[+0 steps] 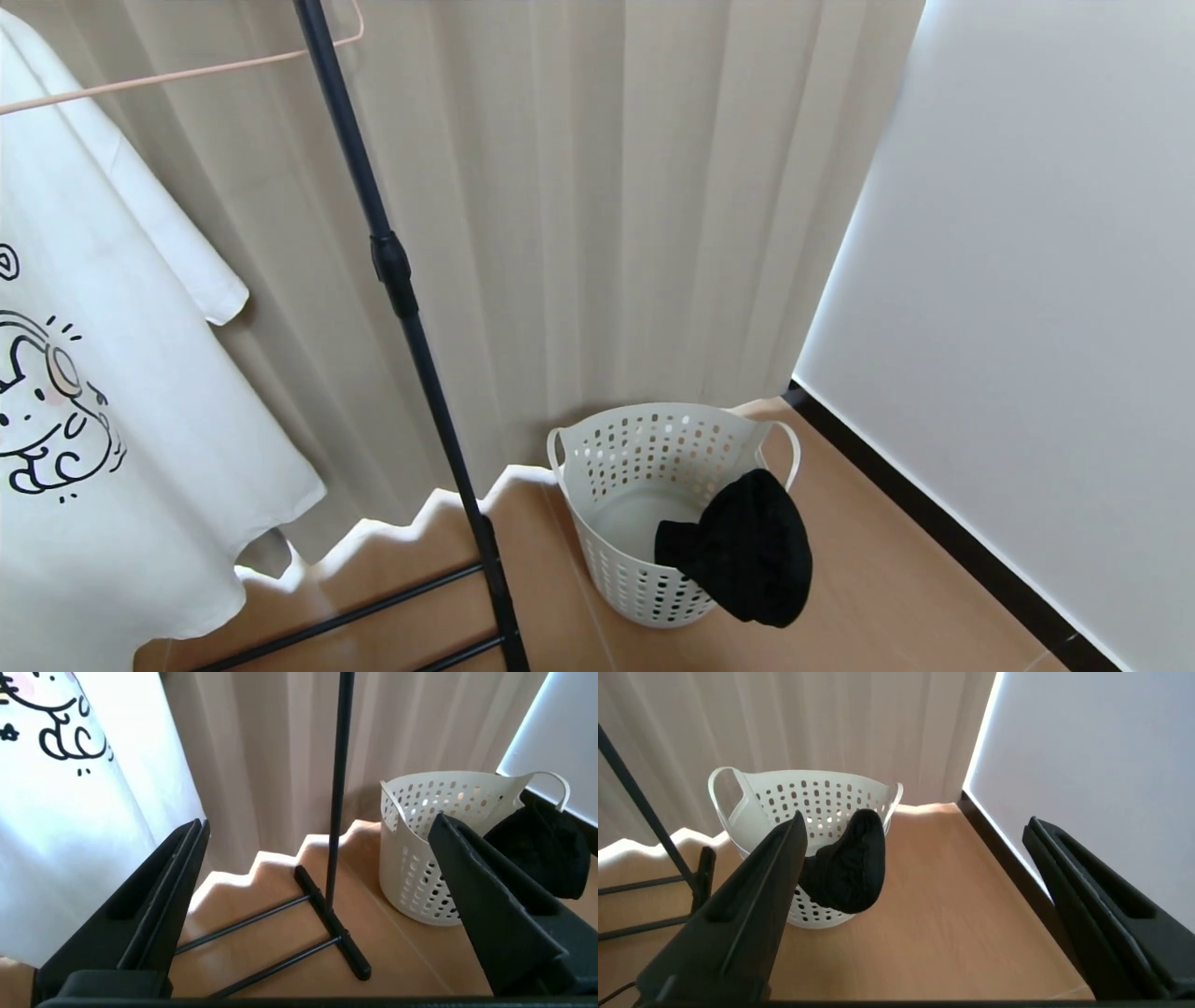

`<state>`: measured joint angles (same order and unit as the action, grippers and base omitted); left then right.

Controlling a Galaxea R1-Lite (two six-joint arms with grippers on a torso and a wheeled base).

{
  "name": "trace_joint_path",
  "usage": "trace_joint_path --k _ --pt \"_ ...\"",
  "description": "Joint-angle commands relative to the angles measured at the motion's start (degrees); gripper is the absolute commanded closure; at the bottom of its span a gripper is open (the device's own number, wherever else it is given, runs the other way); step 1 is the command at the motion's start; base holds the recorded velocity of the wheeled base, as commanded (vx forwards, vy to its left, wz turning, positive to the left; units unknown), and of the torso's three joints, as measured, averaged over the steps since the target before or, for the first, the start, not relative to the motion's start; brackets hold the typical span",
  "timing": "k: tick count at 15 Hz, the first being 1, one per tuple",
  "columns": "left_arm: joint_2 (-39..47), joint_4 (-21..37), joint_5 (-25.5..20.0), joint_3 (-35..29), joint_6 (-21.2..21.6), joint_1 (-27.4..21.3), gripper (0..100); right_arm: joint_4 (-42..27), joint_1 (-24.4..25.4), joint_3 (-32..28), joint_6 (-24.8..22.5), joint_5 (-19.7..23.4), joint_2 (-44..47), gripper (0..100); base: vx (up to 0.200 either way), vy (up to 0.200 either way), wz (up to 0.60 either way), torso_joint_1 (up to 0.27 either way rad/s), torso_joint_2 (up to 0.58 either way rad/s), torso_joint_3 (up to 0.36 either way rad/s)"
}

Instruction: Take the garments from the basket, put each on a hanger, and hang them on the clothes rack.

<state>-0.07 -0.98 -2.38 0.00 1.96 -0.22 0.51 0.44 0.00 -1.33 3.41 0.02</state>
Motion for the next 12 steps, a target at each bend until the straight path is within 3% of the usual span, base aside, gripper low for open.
trace_joint_path --k 1,12 --pt "0.07 0.01 0.00 0.00 -0.03 0.04 0 0.02 0.00 0.00 0.01 0.01 -0.02 0 0.000 0.000 0.00 0.002 0.00 -0.183" --pt "0.07 -0.08 0.00 0.00 -0.12 0.04 0 0.02 0.00 0.00 0.01 0.01 -0.02 0 0.000 0.000 0.00 0.003 0.00 -0.141"
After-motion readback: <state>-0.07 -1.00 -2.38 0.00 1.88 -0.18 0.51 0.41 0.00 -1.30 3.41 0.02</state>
